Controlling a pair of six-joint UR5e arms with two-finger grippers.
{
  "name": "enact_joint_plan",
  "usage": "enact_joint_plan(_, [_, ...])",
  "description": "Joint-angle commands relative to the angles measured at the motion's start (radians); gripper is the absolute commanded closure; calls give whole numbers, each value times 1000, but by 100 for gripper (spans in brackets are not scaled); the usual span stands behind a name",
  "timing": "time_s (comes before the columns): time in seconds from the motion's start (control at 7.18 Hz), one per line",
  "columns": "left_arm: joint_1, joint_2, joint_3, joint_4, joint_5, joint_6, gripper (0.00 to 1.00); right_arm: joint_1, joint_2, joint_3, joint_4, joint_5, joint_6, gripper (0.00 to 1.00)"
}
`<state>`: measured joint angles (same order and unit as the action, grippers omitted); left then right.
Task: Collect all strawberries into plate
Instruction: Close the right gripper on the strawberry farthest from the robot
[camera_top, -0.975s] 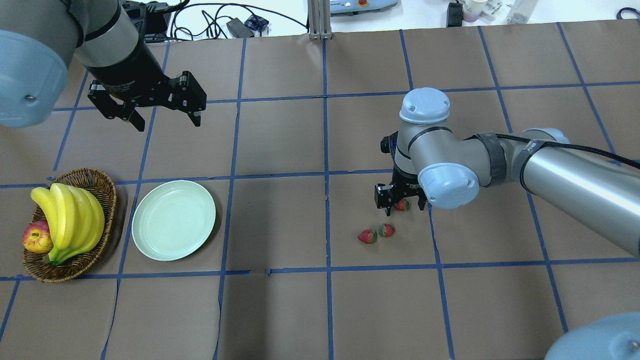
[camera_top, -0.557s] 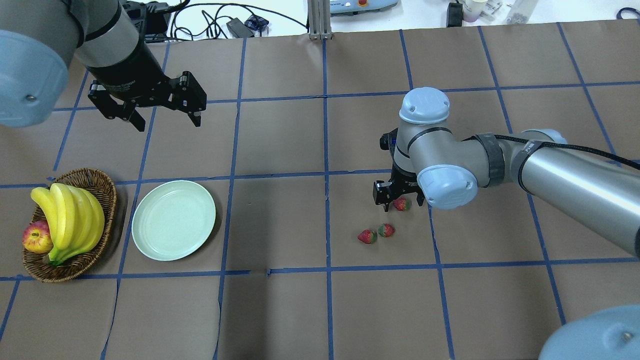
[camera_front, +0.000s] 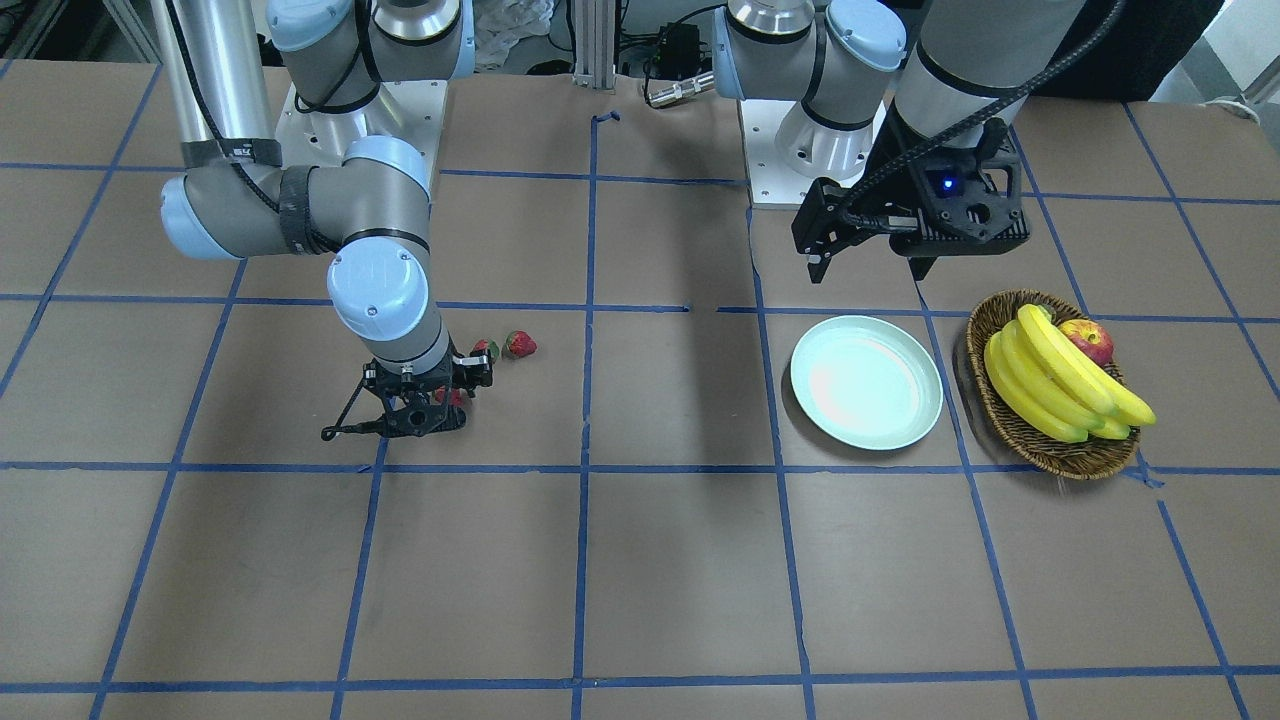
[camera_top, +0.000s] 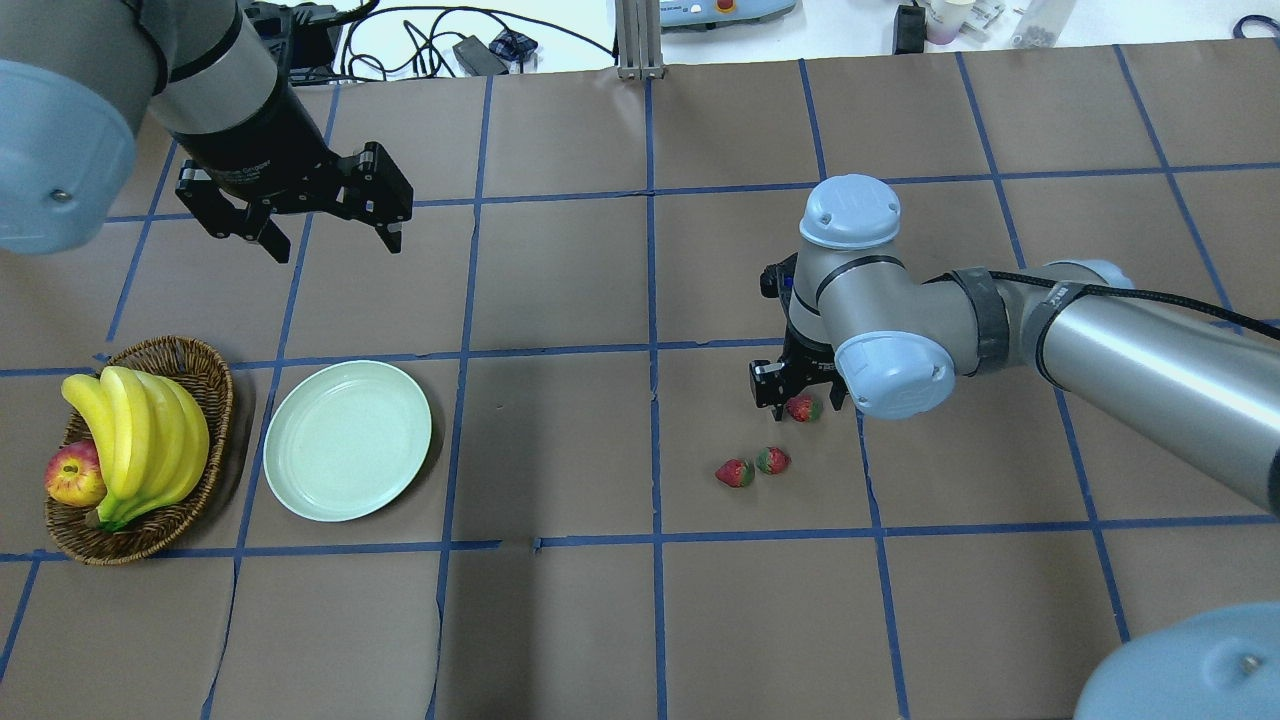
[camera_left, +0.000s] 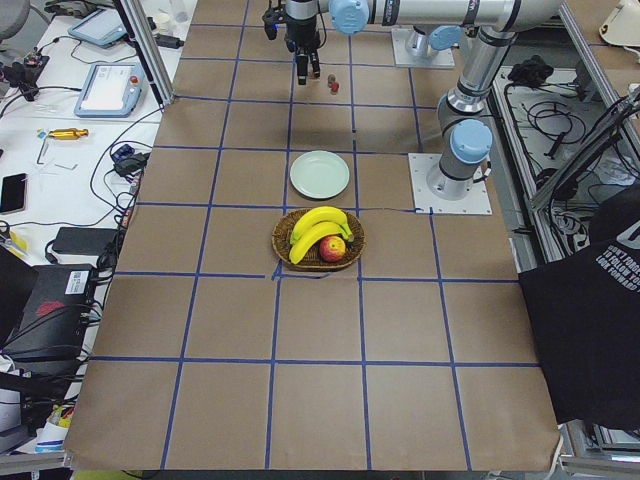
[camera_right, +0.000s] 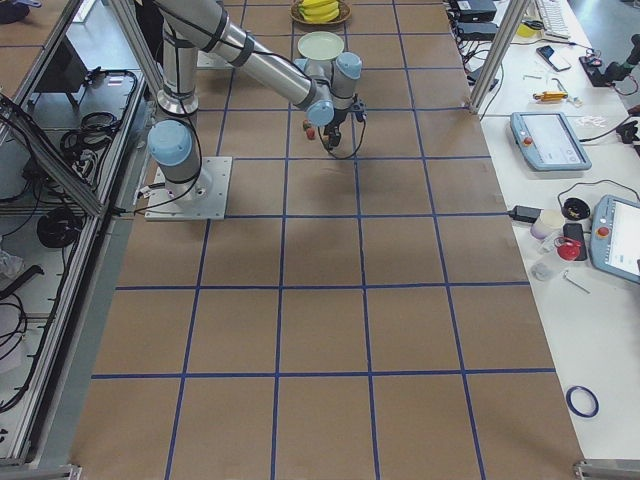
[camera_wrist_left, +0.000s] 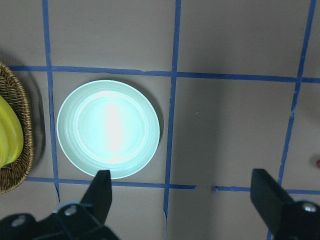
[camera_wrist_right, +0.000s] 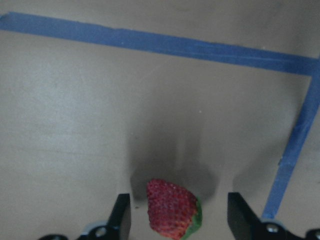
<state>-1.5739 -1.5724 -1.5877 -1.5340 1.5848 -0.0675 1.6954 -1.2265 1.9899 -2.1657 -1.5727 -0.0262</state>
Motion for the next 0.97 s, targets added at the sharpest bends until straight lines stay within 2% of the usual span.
enact_joint_plan(0.0, [0, 0, 0, 0, 0, 0, 0, 0, 1, 6, 1, 0, 5, 77])
enact_joint_plan(0.14, [0, 0, 0, 0, 0, 0, 0, 1, 5, 9, 4, 3, 8, 81])
enact_joint_plan(0.7, [0, 0, 0, 0, 0, 0, 0, 1, -27, -54, 39, 13, 20, 82])
enact_joint_plan(0.84, [0, -1, 0, 0, 0, 0, 0, 6, -24, -75, 32, 35, 101, 82])
